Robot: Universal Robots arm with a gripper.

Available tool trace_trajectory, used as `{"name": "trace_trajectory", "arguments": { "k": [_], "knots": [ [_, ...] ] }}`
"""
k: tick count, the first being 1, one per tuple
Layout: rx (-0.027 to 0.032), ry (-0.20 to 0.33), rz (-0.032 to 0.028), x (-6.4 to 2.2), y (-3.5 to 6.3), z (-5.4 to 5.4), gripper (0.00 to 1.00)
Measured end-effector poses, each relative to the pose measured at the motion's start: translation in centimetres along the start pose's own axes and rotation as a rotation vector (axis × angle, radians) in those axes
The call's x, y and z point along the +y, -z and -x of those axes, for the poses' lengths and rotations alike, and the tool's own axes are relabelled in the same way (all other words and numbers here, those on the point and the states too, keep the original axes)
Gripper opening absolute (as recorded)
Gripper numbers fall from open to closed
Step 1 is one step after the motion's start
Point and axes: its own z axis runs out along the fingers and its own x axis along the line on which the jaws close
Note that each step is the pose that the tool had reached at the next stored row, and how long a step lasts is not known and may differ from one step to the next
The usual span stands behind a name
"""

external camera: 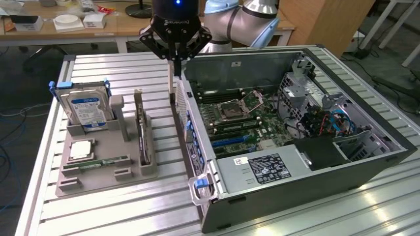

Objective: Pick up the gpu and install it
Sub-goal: 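Reach for the gpu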

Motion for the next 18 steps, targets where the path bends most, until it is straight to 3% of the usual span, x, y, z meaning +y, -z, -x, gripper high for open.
{"name": "trace_trajectory", "arguments": {
  "k": [18],
  "knots": [
    [0.0,0.0,-0.0001,-0.25,0.08,-3.4,0.1]
  ]
}}
